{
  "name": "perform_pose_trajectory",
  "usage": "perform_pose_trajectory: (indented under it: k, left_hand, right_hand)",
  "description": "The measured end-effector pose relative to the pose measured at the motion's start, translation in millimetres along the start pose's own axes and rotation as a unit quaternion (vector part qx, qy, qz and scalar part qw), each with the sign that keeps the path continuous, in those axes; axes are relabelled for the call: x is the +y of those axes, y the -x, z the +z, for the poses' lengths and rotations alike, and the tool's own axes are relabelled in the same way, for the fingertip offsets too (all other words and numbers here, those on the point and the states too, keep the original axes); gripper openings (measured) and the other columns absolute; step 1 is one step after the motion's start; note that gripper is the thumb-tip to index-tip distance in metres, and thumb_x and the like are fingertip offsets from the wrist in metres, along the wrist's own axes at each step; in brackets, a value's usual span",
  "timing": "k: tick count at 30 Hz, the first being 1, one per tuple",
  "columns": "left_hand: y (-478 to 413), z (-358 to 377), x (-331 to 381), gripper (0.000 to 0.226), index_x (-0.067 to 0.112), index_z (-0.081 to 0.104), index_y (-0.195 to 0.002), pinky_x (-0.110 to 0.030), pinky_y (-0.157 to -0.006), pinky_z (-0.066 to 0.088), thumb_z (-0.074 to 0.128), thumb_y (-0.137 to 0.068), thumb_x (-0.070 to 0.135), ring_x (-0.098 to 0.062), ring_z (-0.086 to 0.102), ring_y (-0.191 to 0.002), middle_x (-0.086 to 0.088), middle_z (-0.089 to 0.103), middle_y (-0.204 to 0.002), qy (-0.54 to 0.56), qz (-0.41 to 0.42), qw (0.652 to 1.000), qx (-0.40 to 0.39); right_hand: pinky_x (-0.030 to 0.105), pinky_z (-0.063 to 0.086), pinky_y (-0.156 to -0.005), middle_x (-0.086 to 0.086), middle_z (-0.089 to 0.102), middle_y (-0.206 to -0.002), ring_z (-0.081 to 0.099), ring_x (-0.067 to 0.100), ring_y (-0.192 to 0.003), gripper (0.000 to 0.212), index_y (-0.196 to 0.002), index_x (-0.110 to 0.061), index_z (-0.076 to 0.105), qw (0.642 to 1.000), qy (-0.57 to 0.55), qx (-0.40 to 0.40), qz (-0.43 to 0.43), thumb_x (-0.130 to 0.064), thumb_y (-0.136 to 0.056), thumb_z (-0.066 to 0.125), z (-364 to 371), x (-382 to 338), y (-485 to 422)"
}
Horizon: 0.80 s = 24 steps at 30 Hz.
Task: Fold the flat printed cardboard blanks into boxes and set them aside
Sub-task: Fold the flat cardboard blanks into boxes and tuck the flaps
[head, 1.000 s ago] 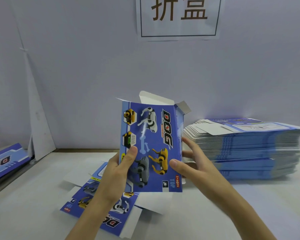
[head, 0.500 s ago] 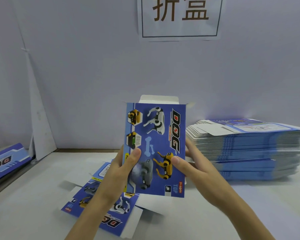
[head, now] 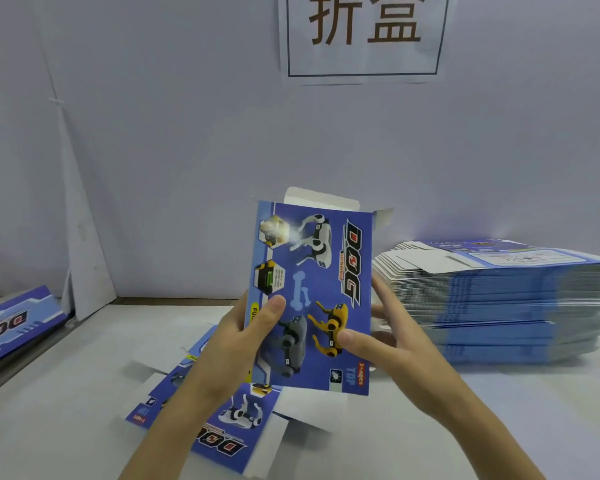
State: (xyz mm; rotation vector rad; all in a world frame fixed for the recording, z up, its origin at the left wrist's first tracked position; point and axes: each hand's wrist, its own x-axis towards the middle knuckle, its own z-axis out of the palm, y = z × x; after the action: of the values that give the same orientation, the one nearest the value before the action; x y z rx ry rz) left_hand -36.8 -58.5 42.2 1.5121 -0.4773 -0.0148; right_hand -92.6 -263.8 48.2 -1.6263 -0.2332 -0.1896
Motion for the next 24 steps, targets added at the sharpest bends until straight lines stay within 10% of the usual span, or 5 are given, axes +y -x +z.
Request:
perform_pose_trajectory:
  k: [8,13,17,20,24]
  left_hand:
    - [1,-46,9,0.089,0.046,0.047,-0.129,-0.033,-0.082,0.058,0.081,-0.048,0.061,-0.020,0.067,-0.106,0.006,0.069,-0.115,-0.033,-0.093,0.988,-0.121]
    - [10,-86,24,0.059,0.027,0.074,-0.098,-0.032,-0.066,0.060,0.074,-0.046,0.054,-0.032,0.071,-0.075,-0.011,0.074,-0.086,-0.019,-0.108,0.994,0.029]
    - [11,-138,40,0.037,0.020,0.067,-0.097,-0.037,-0.057,0.059,0.076,-0.068,0.041,-0.028,0.072,-0.074,-0.012,0.074,-0.091,0.203,-0.034,0.948,0.243]
    - [-9,-176,67,0.048,0.024,0.060,-0.121,-0.047,-0.087,0.054,0.061,-0.085,0.055,-0.024,0.064,-0.110,-0.003,0.068,-0.118,0.328,0.099,0.872,0.349]
    - [-23,-171,71,0.040,0.028,0.047,-0.129,-0.048,-0.109,0.034,0.055,-0.093,0.043,-0.004,0.054,-0.114,0.010,0.055,-0.122,0.122,0.072,0.938,0.316]
  right_hand:
    - [0.041,0.061,-0.078,-0.008,0.066,-0.120,0.071,0.021,-0.100,0.074,-0.134,-0.045,0.043,0.999,-0.048,0.010,0.017,-0.042,-0.068,0.074,9,5,-2]
    - [0.036,0.059,-0.083,-0.010,0.057,-0.127,0.070,0.010,-0.097,0.070,-0.135,-0.050,0.034,0.999,0.036,0.004,0.035,-0.058,-0.076,0.071,13,7,0]
    - [0.042,0.057,-0.087,-0.009,0.059,-0.125,0.071,0.013,-0.094,0.075,-0.137,-0.048,0.036,0.998,0.055,0.018,0.028,-0.051,-0.067,0.060,9,4,2]
    - [0.042,0.057,-0.086,-0.008,0.059,-0.125,0.070,0.017,-0.096,0.077,-0.142,-0.043,0.035,0.998,0.059,0.021,0.031,-0.049,-0.068,0.057,10,0,0]
    - [0.042,0.056,-0.086,-0.007,0.059,-0.123,0.069,0.019,-0.098,0.070,-0.136,-0.046,0.038,0.997,0.065,0.012,0.045,-0.049,-0.069,0.056,15,-2,1]
